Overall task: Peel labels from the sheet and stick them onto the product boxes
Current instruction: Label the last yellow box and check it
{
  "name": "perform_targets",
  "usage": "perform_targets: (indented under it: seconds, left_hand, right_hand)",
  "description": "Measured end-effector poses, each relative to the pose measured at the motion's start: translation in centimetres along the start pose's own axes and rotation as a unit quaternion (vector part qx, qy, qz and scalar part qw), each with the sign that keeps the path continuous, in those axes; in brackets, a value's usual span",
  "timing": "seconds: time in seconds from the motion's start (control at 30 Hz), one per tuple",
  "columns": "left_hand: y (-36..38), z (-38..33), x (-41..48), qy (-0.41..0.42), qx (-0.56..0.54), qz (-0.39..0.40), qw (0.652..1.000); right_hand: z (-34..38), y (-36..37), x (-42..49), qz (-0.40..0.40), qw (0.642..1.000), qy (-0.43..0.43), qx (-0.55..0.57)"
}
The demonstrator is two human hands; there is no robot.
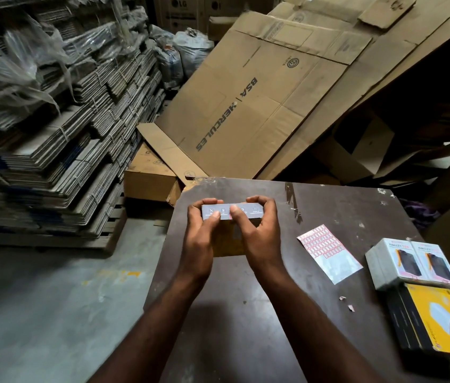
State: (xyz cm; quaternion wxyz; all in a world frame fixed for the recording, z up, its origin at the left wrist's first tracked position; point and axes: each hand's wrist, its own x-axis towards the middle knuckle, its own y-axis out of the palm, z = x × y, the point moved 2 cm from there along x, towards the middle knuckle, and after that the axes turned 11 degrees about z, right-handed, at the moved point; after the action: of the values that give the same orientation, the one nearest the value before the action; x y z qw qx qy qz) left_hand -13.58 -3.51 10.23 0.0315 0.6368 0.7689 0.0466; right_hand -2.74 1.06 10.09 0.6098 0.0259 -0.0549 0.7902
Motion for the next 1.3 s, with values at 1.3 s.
perform_targets:
  seconds: [1.3]
  left_hand:
    - [-4.0, 1.6, 1.7, -0.034, 0.066, 0.072, 0.995]
  right_hand:
    - [0.8, -4.3, 3.2, -0.015, 0.963, 0.116, 0.241]
